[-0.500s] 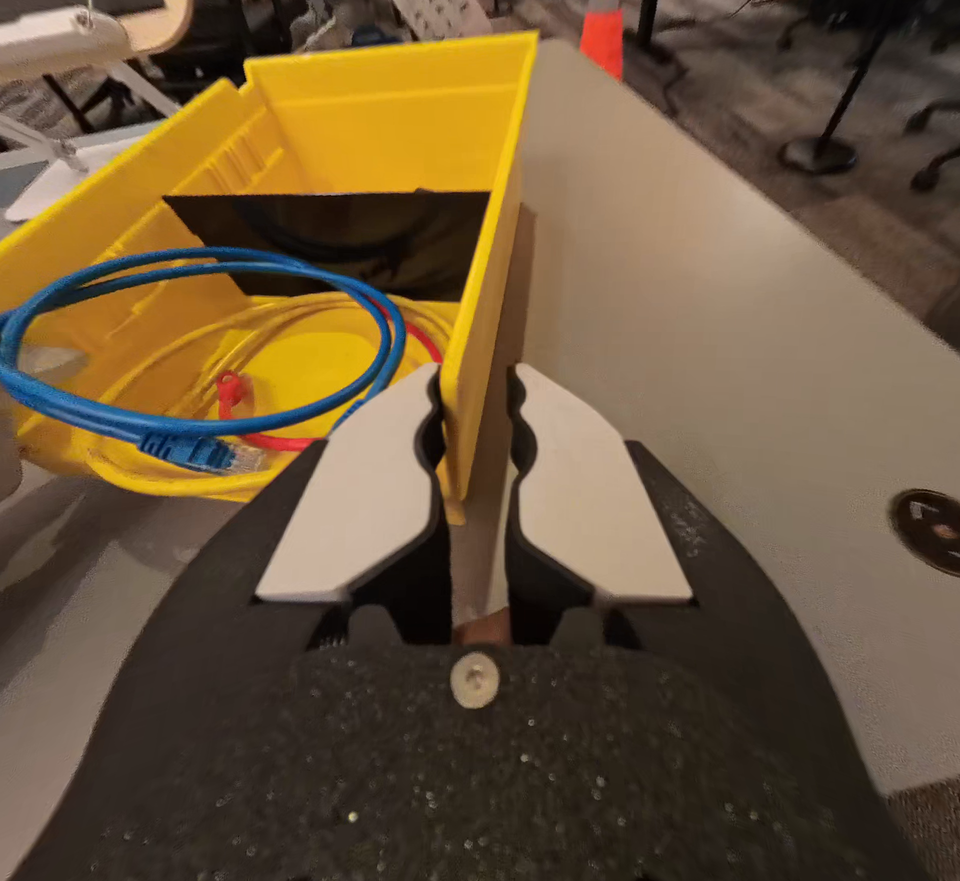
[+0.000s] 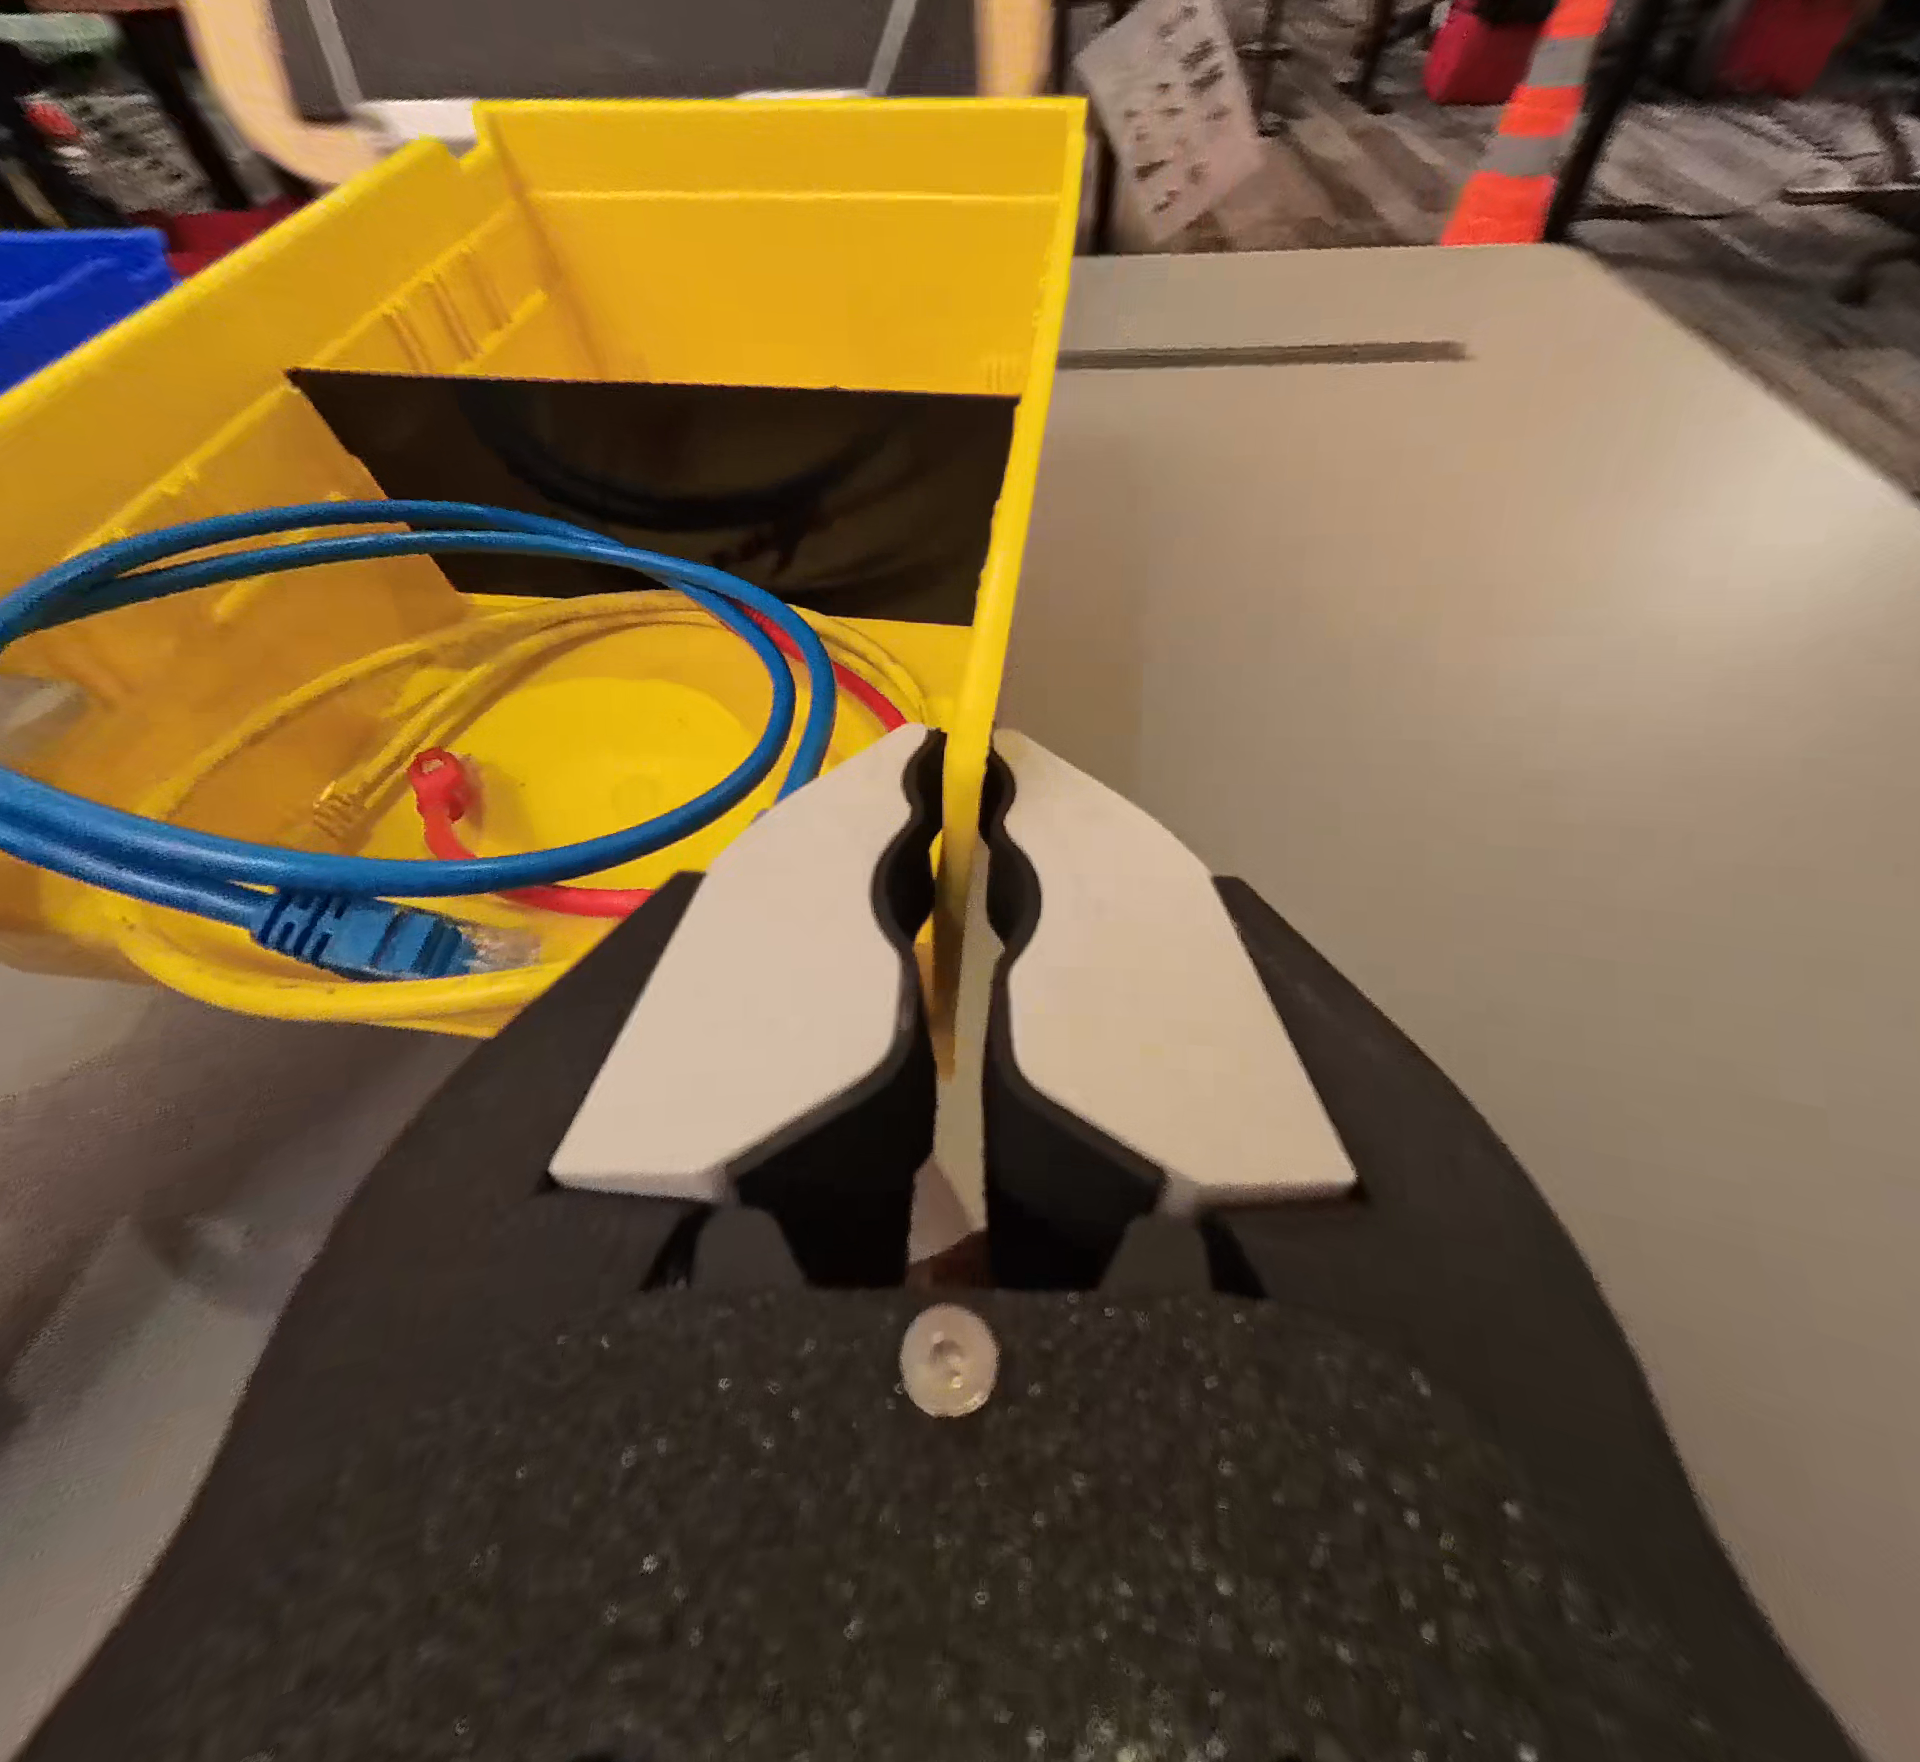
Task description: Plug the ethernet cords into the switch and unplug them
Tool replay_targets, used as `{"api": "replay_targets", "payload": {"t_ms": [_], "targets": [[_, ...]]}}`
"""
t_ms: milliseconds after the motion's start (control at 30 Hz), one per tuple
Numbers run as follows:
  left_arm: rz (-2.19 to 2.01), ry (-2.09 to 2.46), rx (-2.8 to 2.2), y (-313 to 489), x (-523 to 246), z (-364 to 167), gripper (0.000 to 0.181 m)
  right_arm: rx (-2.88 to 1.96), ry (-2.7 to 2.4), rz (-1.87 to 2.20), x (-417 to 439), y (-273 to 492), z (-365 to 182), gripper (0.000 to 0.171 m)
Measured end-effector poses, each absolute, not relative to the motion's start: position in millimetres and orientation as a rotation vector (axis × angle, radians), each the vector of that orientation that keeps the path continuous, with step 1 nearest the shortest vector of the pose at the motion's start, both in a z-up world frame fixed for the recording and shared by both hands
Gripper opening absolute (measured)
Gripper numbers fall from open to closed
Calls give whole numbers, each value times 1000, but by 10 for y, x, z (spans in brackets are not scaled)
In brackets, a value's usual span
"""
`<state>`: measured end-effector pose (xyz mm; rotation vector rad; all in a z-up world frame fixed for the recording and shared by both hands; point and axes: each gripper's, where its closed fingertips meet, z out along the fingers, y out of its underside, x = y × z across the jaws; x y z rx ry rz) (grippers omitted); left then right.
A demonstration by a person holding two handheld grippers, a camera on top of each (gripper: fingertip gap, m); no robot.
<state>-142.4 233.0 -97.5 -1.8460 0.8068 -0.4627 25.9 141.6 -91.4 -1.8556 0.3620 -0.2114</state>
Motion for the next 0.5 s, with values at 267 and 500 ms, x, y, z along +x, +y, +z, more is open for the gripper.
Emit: {"api": "replay_targets", "payload": {"t_ms": [267, 500], "targets": [[-364, 695, -1942, 2860, -2080, -1293, 6, -1932, 262, -71, -352, 2101, -1289, 6], [-722, 591, -1819, 2473, -2398, -833, 30, -1961, 105, 139, -500, 1889, -1137, 19]]}}
